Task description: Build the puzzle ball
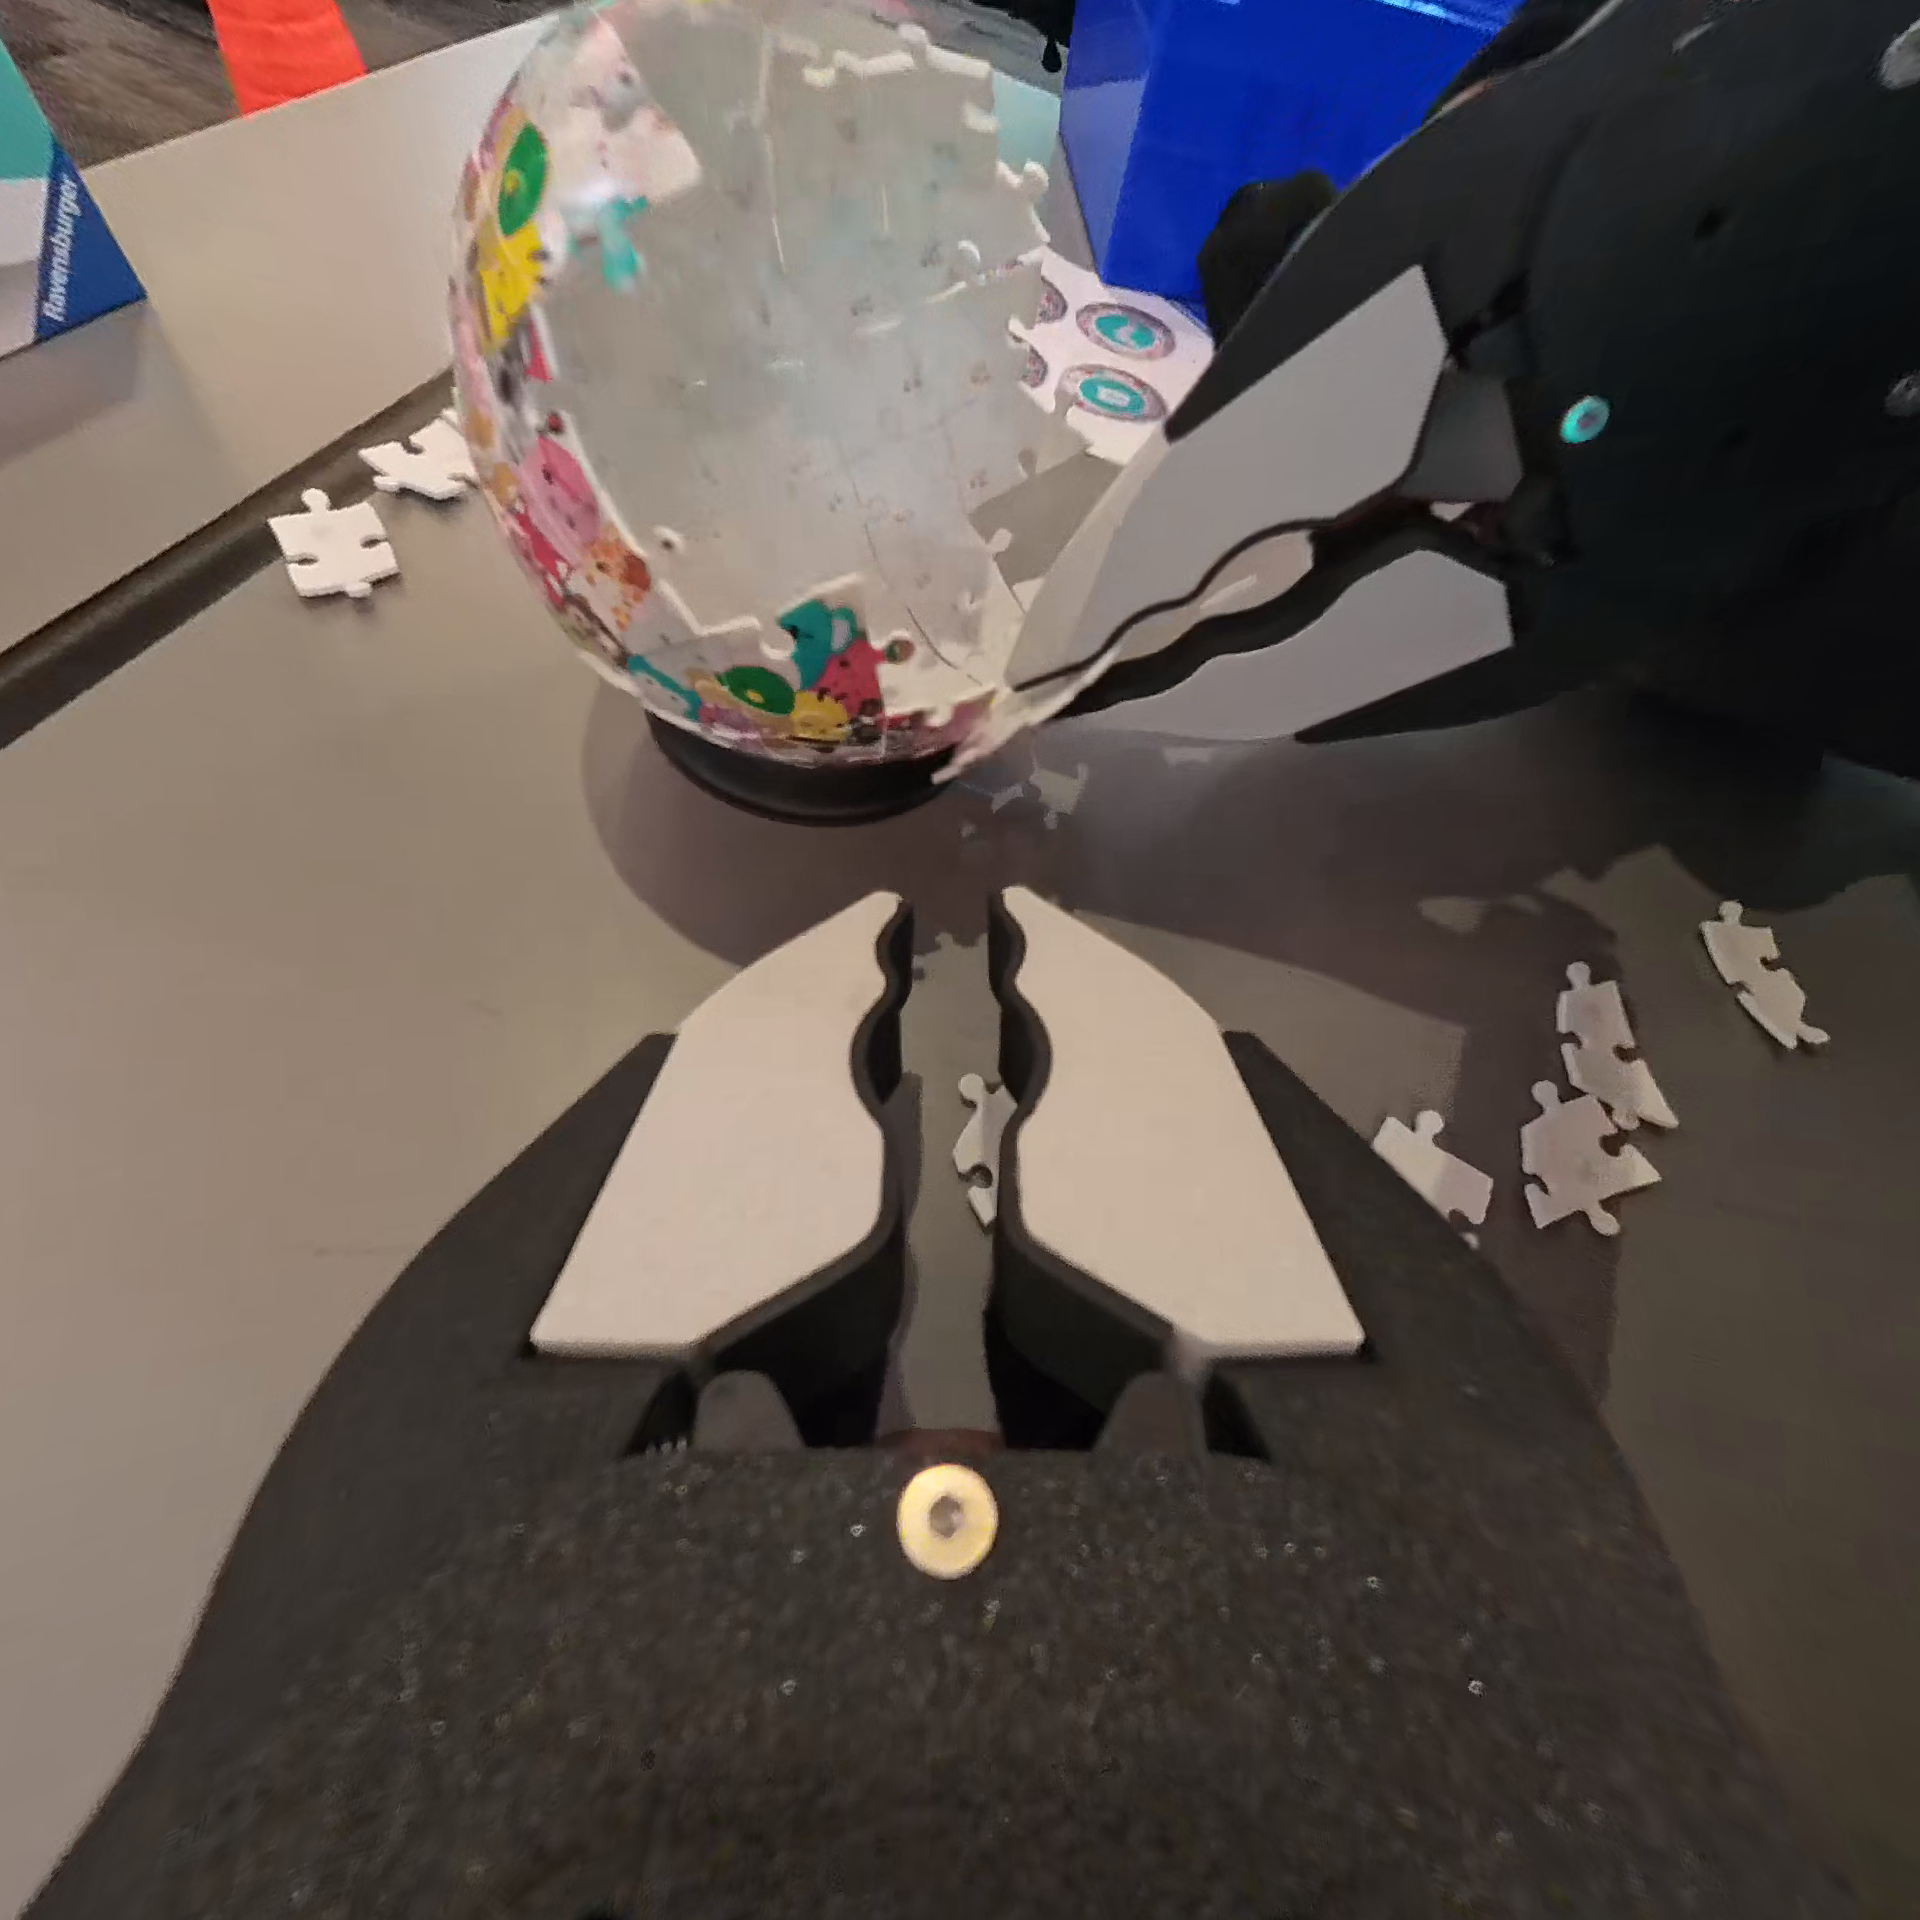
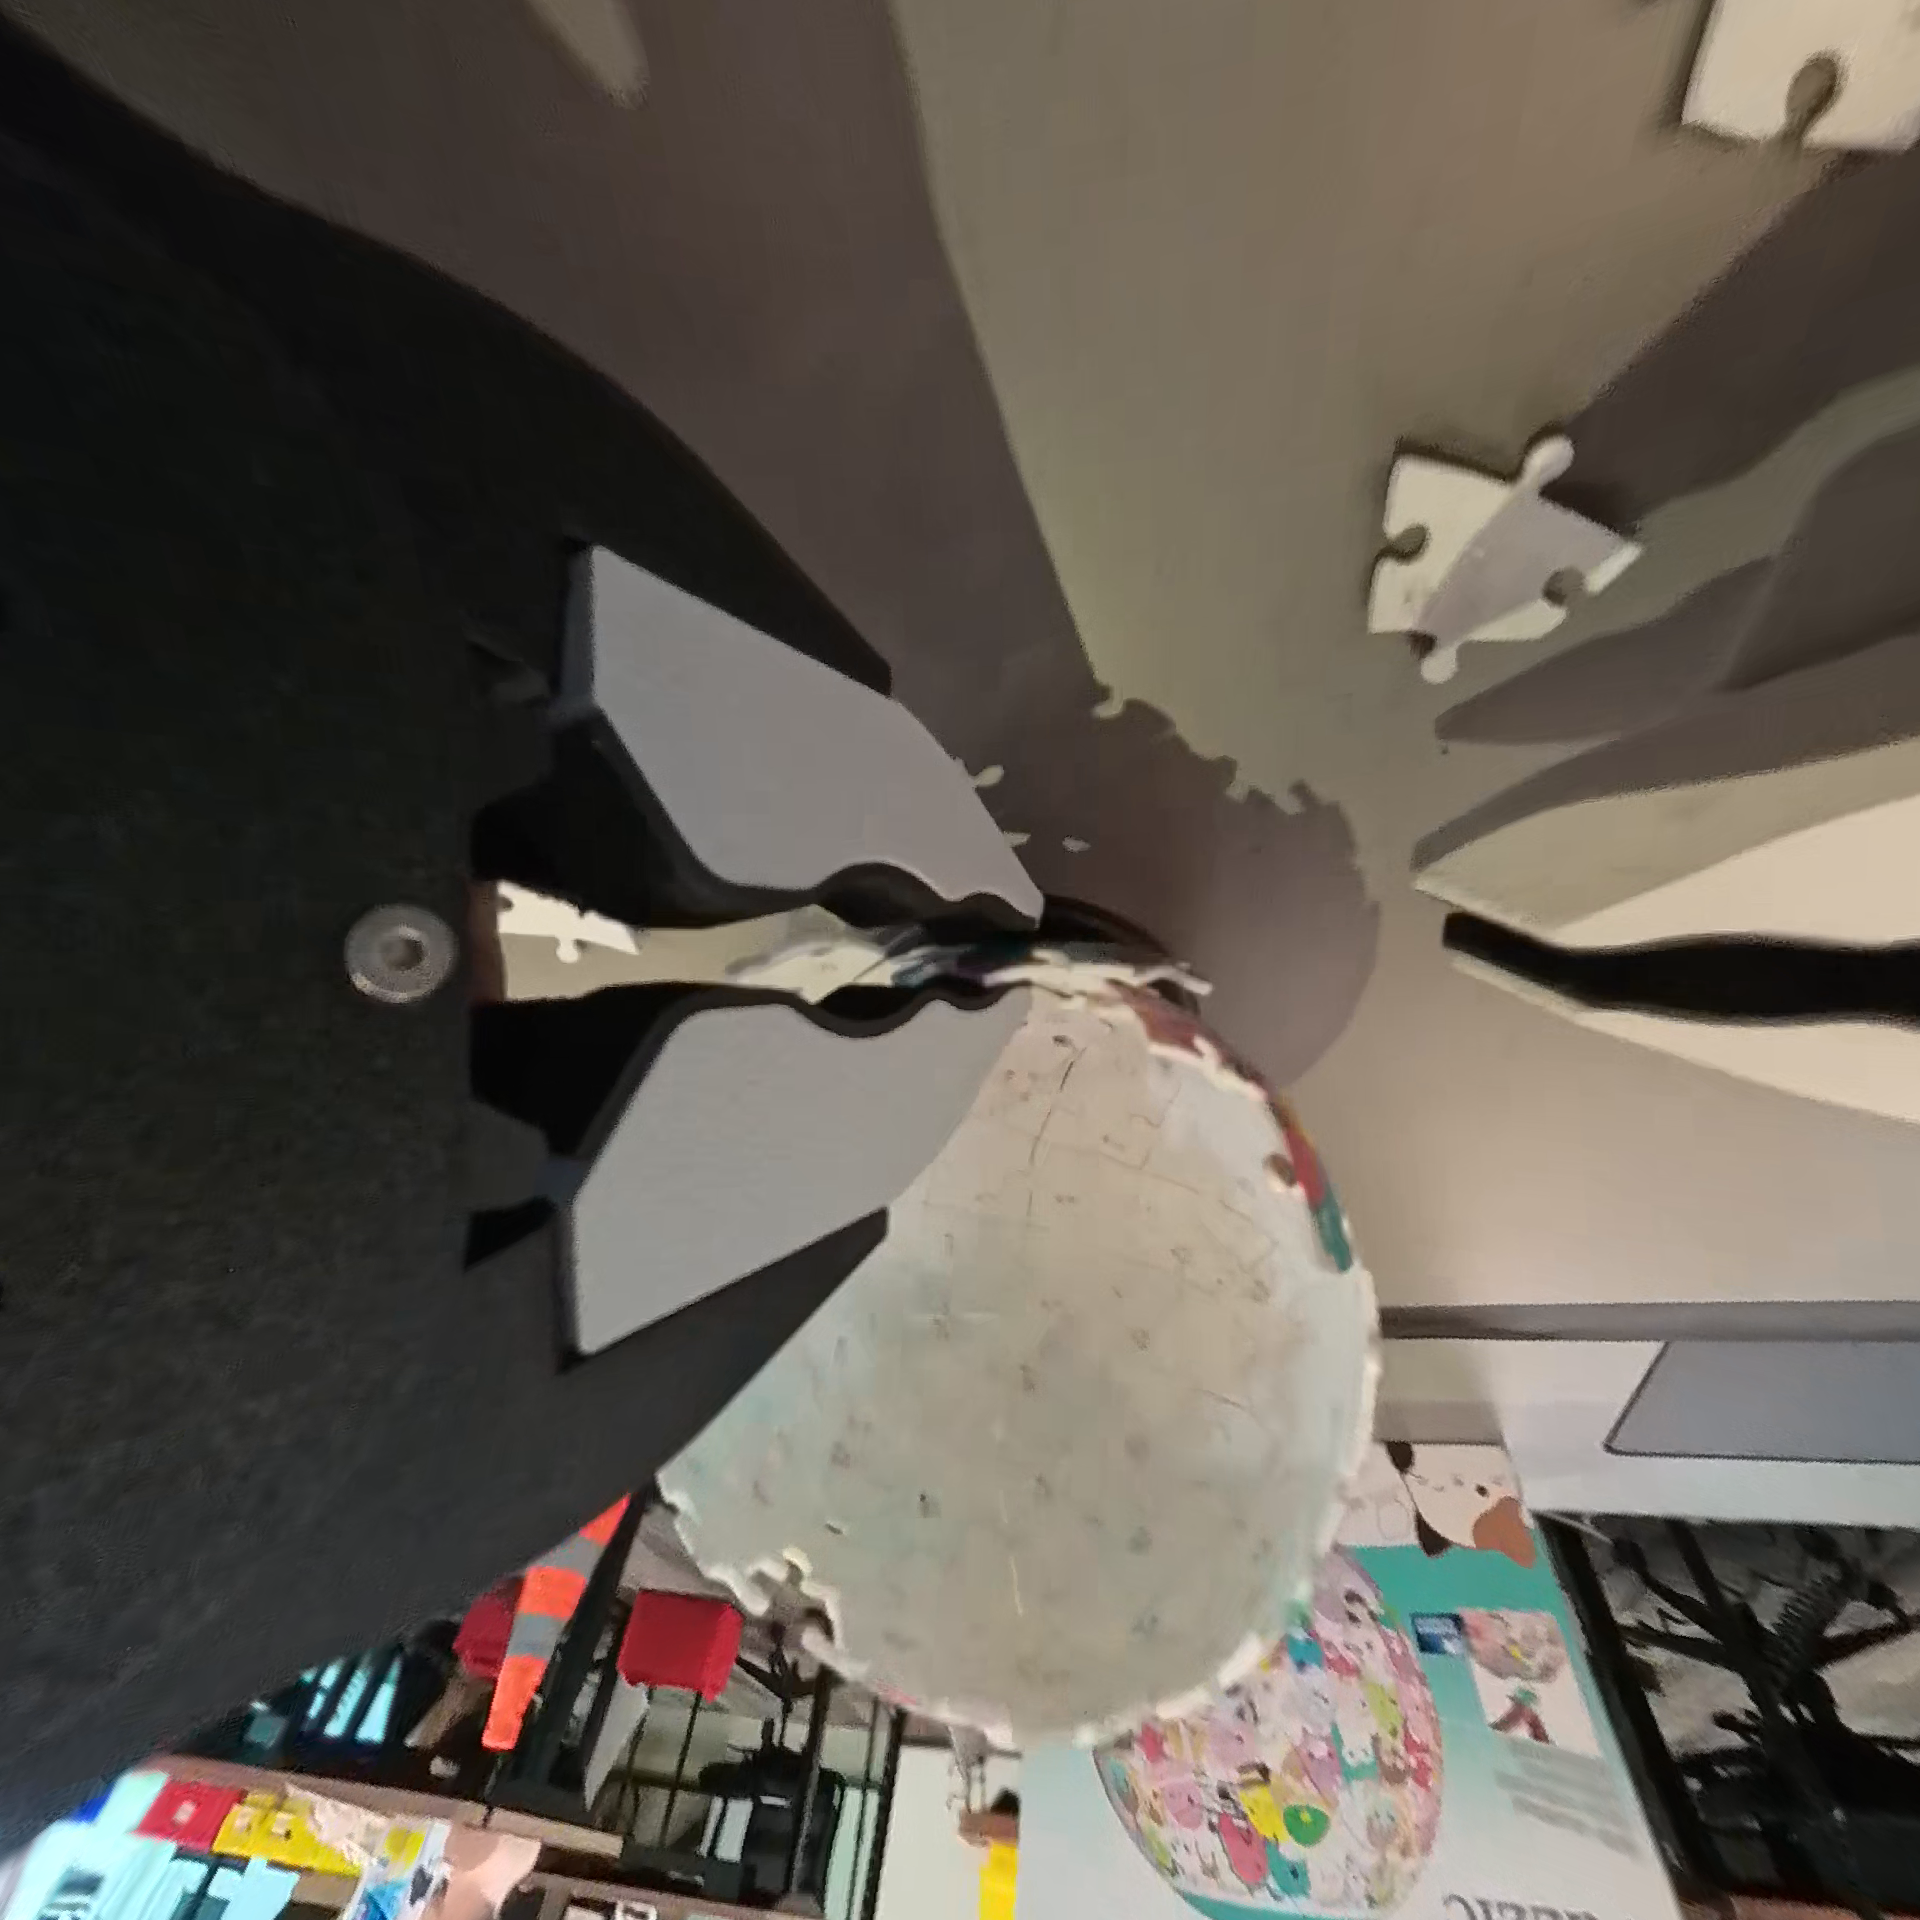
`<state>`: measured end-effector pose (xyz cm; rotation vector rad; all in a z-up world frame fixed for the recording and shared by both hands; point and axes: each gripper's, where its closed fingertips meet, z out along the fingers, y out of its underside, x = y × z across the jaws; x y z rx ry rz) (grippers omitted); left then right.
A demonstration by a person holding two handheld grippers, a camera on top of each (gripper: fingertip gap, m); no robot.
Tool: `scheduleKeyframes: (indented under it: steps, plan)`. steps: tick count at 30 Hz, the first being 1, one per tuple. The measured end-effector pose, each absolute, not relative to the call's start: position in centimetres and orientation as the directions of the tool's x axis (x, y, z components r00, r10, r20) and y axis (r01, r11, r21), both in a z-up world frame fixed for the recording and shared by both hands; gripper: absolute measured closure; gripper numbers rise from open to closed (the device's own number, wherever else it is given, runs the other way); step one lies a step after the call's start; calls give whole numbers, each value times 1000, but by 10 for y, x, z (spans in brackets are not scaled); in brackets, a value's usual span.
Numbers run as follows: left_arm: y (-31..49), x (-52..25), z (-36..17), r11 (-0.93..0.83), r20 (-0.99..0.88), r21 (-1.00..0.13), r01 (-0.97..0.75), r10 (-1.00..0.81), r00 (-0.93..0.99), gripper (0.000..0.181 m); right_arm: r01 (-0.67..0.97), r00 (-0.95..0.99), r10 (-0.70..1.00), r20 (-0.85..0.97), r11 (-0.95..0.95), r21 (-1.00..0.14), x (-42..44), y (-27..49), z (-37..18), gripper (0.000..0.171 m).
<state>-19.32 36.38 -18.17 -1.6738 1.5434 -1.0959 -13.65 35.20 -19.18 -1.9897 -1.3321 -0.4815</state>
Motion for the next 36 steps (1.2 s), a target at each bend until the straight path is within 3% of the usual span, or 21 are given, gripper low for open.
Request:
scheduleKeyframes:
  steps: [5, 10, 14, 19, 22, 25, 36]
  plan:
    - [358, -191, -184, -105, 141, -862, -497, -989, -36, 168, 907, 385, 657, 649, -141, -396, -150, 345, -188, 168]
    - [344, -189, -169, -115, 185, -899, -423, -974, -128, 160, 820, 459, 694, 555, -90, -565, -167, 336, -178, 168]
    - [328, -188, -146, -173, 256, -934, -314, -935, -246, 145, 611, 578, 734, 357, -99, -786, -184, 325, -151, 168]
    - [316, -189, -126, -201, 269, -953, -228, -906, -327, 149, 261, 637, 770, 32, -176, -949, -196, 313, -118, 168]
    - [308, -192, -114, -239, 292, -954, -181, -878, -380, 162, 137, 621, 778, -95, -227, -964, -198, 308, -110, 168]
    - [303, -193, -112, -234, 288, -955, -180, -872, -396, 176, 119, 628, 771, -106, -230, -966, -198, 305, -108, 168]
    - [286, -196, -118, -207, 306, -945, -253, -832, -463, 179, 396, 611, 792, 18, -286, -872, -182, 291, -117, 155]
